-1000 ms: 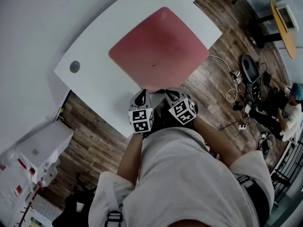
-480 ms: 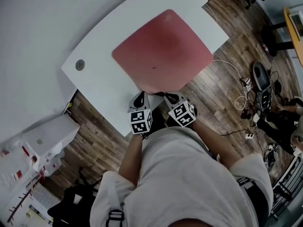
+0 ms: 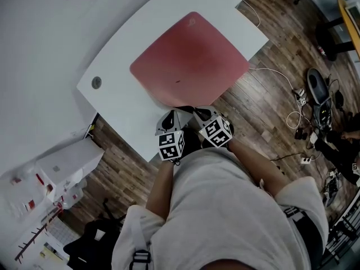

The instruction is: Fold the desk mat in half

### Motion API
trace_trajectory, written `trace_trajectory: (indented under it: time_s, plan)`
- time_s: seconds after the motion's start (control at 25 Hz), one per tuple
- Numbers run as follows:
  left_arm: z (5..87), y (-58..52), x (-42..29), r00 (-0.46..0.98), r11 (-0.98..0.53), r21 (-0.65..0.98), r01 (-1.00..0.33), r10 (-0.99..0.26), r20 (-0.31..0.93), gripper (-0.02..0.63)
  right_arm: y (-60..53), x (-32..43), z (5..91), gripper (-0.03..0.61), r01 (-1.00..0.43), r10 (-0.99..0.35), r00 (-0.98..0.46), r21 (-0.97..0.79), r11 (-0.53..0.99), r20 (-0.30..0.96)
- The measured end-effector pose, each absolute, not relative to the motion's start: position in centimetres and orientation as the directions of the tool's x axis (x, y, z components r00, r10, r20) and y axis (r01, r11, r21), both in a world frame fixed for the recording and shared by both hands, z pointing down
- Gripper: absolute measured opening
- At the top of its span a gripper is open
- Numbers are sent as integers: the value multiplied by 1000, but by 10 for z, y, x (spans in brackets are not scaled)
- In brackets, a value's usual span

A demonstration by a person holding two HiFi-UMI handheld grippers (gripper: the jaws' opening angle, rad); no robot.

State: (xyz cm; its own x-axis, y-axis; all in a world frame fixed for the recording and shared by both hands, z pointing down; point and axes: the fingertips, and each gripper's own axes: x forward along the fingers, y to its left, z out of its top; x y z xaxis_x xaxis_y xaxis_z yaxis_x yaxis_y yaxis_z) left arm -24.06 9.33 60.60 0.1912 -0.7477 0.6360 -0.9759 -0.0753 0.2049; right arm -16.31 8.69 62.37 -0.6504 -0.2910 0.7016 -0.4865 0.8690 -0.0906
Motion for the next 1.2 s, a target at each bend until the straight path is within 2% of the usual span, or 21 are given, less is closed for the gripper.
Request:
trace_trajectory:
  time_s: [1.2]
  plan:
    - [596,61,-183,214,-137,170,-976,-745,631,12,51,-122,627,48,-522,-322,-636,-84,849,702]
